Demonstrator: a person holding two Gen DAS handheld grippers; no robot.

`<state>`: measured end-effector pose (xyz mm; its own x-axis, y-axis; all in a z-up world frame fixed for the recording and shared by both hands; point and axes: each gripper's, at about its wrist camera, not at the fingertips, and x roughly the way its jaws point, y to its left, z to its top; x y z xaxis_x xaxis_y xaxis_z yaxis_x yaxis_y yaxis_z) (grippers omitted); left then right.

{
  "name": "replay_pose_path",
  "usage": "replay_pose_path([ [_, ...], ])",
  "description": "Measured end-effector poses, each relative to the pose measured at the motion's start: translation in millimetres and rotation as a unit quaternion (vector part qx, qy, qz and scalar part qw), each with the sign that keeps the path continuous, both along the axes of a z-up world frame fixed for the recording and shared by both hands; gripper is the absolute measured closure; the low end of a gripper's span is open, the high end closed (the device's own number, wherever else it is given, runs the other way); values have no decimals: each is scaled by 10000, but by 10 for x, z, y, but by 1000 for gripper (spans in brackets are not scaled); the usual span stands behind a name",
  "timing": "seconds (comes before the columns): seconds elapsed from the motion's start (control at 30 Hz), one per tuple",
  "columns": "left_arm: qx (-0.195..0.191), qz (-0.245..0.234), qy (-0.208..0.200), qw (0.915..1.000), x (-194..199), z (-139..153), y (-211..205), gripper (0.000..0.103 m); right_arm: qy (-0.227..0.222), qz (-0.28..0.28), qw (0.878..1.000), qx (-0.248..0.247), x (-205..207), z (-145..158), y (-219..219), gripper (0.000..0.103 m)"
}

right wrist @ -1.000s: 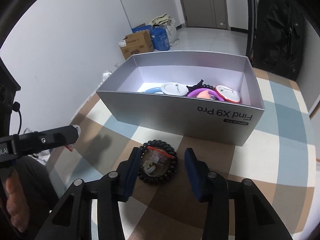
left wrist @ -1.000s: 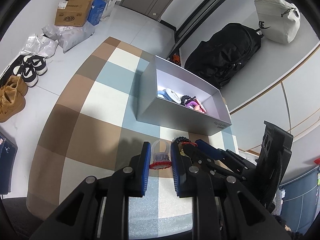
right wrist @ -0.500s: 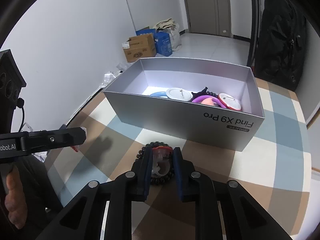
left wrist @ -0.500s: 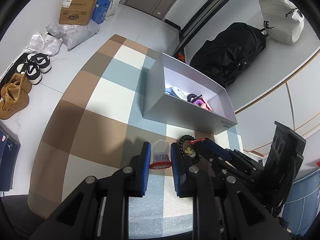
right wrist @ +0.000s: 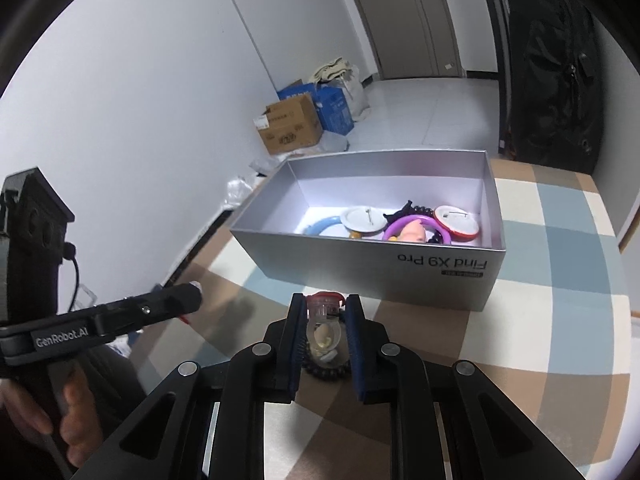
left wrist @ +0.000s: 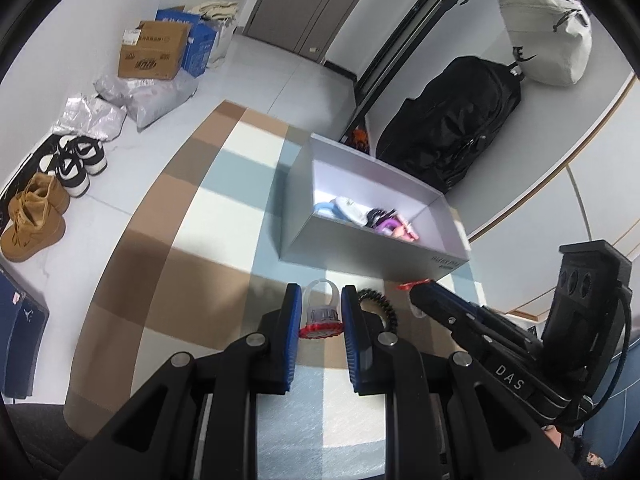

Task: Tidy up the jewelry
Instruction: 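Carry the clear cup into the silver box and open the left tool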

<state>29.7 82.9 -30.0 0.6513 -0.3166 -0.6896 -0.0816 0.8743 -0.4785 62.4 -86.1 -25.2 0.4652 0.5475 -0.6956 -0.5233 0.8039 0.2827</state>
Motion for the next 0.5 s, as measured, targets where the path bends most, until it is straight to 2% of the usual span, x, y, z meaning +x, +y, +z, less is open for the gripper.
replay_pose_path([
  [0.2,-41,-50,-286,9996,15,126,-89,88,-2,-55,9995,302,19,106,-93,85],
  [0.4,340,-24,-220,9992,129,183,-193,88,10,-47,9983,581,82,220,-145,85],
  [0.5,318,24,-215,9993,179,228,-198,88,-21,27,9983,578,104,295,-139,85],
])
